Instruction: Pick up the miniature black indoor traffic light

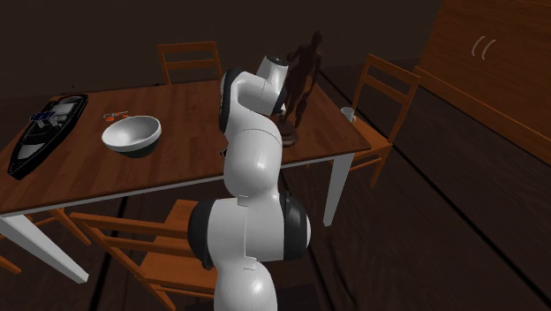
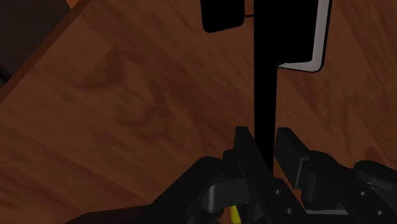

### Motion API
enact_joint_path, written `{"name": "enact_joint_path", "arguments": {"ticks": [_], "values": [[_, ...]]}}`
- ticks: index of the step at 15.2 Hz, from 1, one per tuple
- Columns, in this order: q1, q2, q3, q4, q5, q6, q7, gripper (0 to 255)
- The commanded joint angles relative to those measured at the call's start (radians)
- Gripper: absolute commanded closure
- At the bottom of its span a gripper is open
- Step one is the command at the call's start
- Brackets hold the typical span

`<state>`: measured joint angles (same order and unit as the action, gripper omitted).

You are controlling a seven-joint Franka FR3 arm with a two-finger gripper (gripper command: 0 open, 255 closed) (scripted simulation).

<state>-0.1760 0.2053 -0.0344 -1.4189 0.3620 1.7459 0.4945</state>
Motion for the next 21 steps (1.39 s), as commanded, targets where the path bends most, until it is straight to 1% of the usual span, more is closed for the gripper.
{"name": "enact_joint_path", "arguments": {"ticks": [1,4,5,13,20,21], "values": [[-0.003,0.006,-0.003,-0.005,-0.002,-0.003,0.0,255],[-0.006,0.016,-0.005,0.013,-0.001,-0.012,-0.002,255],[-0.001,0.016,-0.002,0.005,-0.003,-0.002,0.003,255],[-0.008,0.05,-0.003,0.16,-0.006,-0.118,0.039,255],[-0.017,0.106,-0.001,0.337,-0.003,-0.235,0.075,255],[-0.018,0.107,-0.001,0.342,-0.003,-0.237,0.076,255]]}}
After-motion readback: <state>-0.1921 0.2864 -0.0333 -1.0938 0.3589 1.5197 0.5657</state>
